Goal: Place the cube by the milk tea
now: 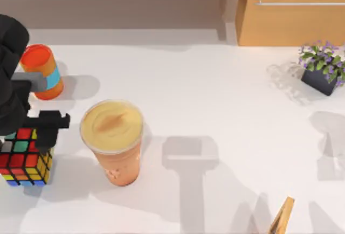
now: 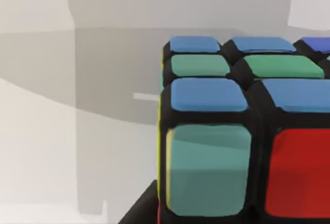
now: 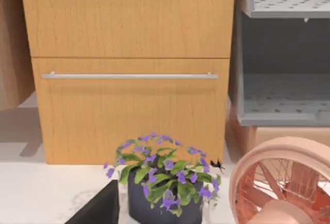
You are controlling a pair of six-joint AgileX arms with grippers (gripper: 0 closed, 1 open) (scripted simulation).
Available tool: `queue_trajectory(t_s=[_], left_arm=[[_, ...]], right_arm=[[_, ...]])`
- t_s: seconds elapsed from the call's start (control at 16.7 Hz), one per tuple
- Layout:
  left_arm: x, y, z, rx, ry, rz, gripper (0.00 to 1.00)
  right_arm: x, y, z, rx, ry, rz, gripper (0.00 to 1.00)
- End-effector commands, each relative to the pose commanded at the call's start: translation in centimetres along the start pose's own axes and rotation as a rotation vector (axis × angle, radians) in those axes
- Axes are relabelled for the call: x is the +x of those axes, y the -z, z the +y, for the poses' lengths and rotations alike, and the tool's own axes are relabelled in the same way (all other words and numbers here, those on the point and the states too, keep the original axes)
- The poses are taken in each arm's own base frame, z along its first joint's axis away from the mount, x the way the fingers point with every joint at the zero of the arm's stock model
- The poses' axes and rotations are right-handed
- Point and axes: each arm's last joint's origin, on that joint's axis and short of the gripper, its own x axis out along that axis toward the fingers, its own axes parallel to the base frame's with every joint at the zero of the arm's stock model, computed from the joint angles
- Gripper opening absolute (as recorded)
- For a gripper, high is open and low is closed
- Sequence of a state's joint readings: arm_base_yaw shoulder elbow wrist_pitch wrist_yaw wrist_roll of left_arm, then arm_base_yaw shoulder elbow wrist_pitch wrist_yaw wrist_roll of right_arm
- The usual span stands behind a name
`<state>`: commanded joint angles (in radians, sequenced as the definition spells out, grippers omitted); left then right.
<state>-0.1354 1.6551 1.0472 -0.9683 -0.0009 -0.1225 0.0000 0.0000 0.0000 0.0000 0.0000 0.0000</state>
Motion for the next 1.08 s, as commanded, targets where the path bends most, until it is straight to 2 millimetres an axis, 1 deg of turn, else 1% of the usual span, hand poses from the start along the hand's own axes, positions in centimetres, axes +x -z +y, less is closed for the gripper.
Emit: queue_trajectory(t_s=[0.72, 0.78, 1.08], left_arm=[[0.00, 0.00, 0.00, 0.000, 0.000, 0.000, 0.98], [0.00, 0.00, 0.00, 0.000, 0.000, 0.000, 1.00], [0.00, 0.00, 0.00, 0.000, 0.000, 0.000, 1.00]], right_arm=[[0.00, 0.00, 0.00, 0.000, 0.000, 0.000, 1.00], [0.00, 0.00, 0.00, 0.000, 0.000, 0.000, 1.00], [0.00, 0.00, 0.00, 0.000, 0.000, 0.000, 1.00]])
